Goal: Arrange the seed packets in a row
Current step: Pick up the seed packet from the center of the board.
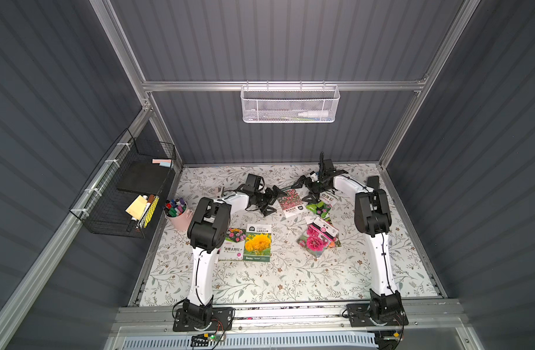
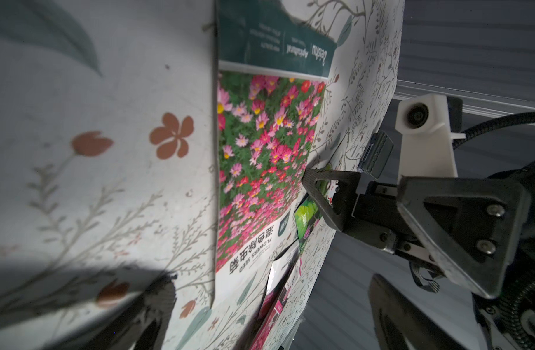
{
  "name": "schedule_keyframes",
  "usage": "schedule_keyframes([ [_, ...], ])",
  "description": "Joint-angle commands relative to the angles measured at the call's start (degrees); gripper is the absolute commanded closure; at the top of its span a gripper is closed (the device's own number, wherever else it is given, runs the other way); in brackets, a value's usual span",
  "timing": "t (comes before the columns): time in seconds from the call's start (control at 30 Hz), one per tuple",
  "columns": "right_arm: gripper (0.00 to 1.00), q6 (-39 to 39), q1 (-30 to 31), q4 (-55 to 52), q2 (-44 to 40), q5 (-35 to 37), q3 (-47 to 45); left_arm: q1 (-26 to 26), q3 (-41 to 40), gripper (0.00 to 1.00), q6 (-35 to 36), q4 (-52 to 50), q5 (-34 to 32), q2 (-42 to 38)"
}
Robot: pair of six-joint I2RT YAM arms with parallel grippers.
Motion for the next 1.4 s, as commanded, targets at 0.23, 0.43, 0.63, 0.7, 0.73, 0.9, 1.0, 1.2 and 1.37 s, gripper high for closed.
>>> schedule_keyframes([
  [0.23, 0.02, 7.26, 2.51, 7.97, -0.05, -6.56, -8.75, 0.06, -2.70, 0.01, -2.33, -6.88, -4.42, 7.16],
  [0.43, 0.05, 8.36, 2.49, 10.12, -1.20, -7.70, -11.20, 0.07, -2.50, 0.01, -3.35, -4.04, -2.19, 5.51],
  [0.63, 0.05, 9.49, 2.82, 11.80, -1.53, -7.94, -12.90, 0.06, -2.51, 0.16, -9.33, 5.71, -0.90, 5.30],
  [0.7, 0.05, 9.49, 2.87, 11.93, -1.91, -7.96, -13.36, -0.02, -2.37, 0.26, -9.95, 6.62, -0.70, 4.95],
  [0.73, 0.05, 9.43, 2.89, 12.02, -2.01, -7.95, -13.62, -0.10, -2.13, 0.34, -9.88, 6.87, -0.33, 4.77],
  [0.9, 0.05, 9.53, 2.96, 13.09, -2.98, -8.06, -14.88, -0.30, -1.69, 0.72, -9.54, 6.60, 0.69, 4.24],
  [1.0, 0.05, 8.27, 2.95, 12.45, -4.53, -7.42, -15.65, -0.29, -1.99, 0.91, -8.41, 5.12, 1.10, 3.48],
  [1.2, 0.04, 4.10, 2.88, 9.61, -10.50, -4.67, -18.02, -0.28, -2.41, 1.00, -5.18, 1.29, 3.24, 0.56],
  [1.37, 0.03, 1.57, 2.15, 9.21, -17.45, -2.41, -23.00, -0.29, -4.16, 1.00, -2.90, 0.25, 8.55, -3.22],
])
